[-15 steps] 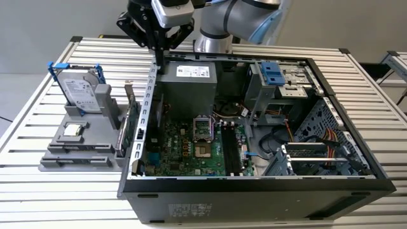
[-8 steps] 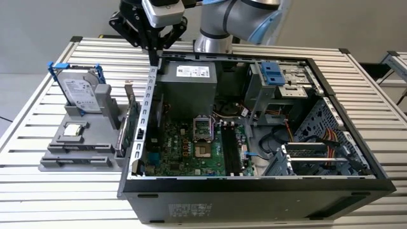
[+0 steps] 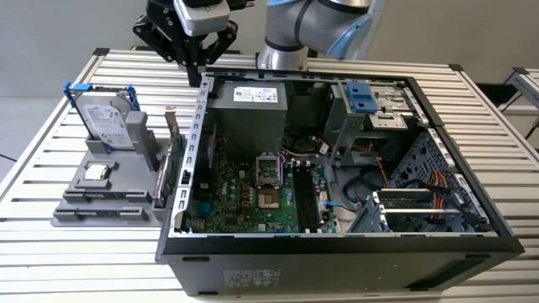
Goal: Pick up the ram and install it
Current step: 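Reach for the ram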
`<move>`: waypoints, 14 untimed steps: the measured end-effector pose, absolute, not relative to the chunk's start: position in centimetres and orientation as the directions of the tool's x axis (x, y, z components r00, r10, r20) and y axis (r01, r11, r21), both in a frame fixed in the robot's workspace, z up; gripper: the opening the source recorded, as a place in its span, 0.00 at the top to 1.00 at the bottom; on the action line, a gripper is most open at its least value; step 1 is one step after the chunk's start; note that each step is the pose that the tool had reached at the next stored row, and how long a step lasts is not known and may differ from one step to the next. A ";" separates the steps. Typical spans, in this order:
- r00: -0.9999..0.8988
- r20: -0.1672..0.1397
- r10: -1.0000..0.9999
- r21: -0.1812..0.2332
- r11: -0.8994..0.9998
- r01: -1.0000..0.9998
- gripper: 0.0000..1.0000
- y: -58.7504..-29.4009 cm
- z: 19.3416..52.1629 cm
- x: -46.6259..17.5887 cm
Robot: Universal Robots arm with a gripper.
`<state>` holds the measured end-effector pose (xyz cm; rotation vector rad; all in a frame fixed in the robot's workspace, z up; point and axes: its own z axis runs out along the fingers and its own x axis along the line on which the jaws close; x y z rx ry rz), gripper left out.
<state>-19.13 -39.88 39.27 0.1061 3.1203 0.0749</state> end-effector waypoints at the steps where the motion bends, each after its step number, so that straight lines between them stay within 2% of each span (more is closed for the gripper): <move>1: -0.998 -0.017 0.068 0.049 0.997 0.067 1.00 -39.9 39.3 -19.3; 14: -0.998 -0.017 0.068 0.049 0.997 0.067 1.00 -39.9 39.3 -21.6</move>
